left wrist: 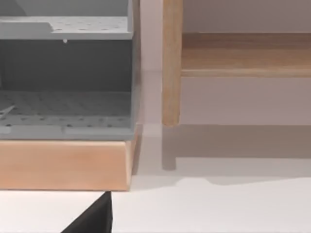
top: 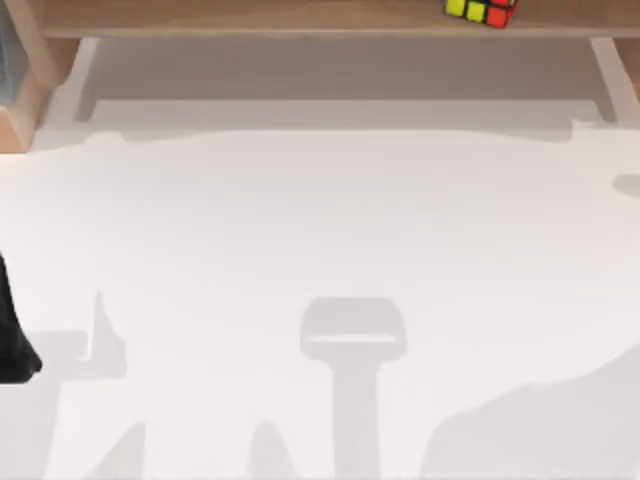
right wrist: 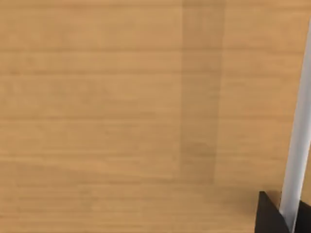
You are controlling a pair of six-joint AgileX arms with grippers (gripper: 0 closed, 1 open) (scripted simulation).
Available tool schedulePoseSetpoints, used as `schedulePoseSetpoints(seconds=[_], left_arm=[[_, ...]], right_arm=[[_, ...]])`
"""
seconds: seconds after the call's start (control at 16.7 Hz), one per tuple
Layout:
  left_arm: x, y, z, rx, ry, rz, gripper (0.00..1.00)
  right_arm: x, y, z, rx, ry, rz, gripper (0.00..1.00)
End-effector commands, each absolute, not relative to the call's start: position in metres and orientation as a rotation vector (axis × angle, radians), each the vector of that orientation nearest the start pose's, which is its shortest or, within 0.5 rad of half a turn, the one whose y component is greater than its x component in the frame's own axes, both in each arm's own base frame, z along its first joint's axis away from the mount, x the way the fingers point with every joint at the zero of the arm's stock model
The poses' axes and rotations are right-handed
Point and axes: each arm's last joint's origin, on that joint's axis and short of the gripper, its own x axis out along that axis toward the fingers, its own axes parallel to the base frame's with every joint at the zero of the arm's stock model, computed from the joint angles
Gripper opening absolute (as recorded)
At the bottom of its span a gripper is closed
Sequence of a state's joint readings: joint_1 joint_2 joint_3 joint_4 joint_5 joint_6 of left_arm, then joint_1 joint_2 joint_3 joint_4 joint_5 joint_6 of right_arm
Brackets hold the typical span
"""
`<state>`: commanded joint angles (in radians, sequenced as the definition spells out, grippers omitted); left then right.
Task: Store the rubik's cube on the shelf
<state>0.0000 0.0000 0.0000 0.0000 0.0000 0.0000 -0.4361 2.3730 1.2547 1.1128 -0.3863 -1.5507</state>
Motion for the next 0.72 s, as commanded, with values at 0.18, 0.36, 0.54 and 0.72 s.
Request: schedulePoseSetpoints(seconds=[0.18, 0.36, 0.54, 0.72], left_arm=[[0.1057, -0.0012, 0.1600, 0.000, 0.000, 0.000, 1.00], [0.1057, -0.0012, 0.1600, 0.000, 0.000, 0.000, 1.00], [0.1057, -0.0012, 0.1600, 0.000, 0.000, 0.000, 1.00], [0.1057, -0.0012, 0.1600, 0.000, 0.000, 0.000, 1.00]], right_arm=[[0.4352, -0.1844, 0.0878, -1.559, 0.025, -0.010, 0.08], [0.4352, -0.1844, 0.0878, -1.559, 0.025, -0.010, 0.30], [0.4352, -0.1844, 0.0878, -1.559, 0.025, -0.010, 0.53], [0.4352, -0.1844, 0.0878, -1.559, 0.025, -0.010, 0.75]])
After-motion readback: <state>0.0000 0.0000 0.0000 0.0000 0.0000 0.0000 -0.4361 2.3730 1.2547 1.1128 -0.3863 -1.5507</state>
